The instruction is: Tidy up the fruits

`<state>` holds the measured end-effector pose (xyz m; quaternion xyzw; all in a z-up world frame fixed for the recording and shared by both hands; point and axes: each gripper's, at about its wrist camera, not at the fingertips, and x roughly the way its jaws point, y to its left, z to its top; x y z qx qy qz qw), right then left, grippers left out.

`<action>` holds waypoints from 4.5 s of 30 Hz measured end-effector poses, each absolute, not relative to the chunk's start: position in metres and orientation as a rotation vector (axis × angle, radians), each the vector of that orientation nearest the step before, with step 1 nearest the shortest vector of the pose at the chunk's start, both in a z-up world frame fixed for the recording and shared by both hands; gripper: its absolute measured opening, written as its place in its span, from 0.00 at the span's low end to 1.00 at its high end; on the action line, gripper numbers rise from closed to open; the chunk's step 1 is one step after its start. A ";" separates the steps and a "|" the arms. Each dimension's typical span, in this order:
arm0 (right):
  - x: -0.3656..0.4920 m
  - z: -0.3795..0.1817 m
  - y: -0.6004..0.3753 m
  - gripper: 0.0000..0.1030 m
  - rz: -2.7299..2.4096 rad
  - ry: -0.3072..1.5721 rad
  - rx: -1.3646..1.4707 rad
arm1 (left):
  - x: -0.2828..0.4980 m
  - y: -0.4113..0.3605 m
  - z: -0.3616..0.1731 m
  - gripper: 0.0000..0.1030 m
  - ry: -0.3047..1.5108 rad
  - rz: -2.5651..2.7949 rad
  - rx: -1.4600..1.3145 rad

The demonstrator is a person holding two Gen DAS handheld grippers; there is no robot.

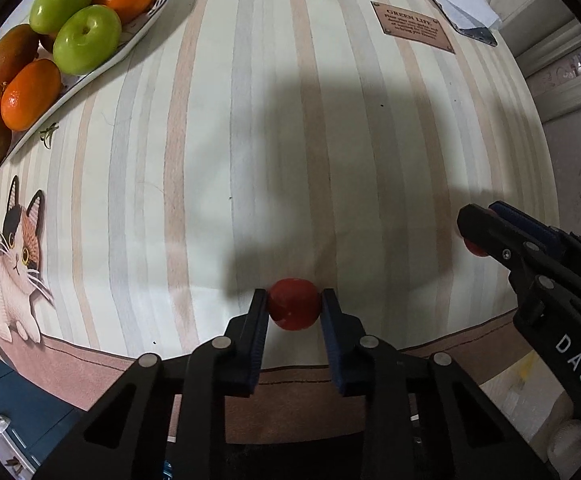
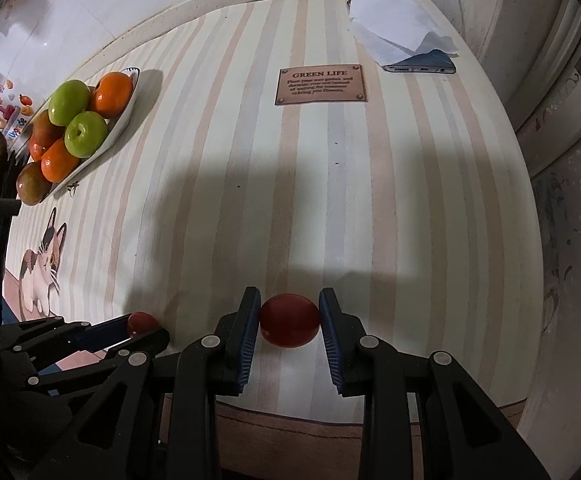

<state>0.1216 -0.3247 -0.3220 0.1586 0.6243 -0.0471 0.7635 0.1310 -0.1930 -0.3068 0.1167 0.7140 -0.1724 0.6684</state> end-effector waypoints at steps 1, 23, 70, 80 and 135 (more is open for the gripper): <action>0.122 -0.322 -0.324 0.32 -0.102 1.357 0.344 | 0.131 -0.194 -0.306 0.23 1.607 -0.388 0.264; 0.199 -0.290 -0.301 0.32 0.098 1.255 0.489 | 0.200 -0.110 -0.221 0.23 1.437 -0.266 0.007; 0.362 -0.340 -0.231 0.32 0.306 1.230 0.513 | 0.269 -0.063 -0.261 0.24 1.080 -0.133 0.124; 0.365 -0.340 -0.231 0.32 0.305 1.236 0.525 | 0.287 -0.015 -0.254 0.23 1.254 -0.168 -0.269; 0.182 -0.093 -0.194 0.93 0.118 0.991 0.148 | 0.156 0.014 -0.073 0.83 1.107 -0.020 -0.029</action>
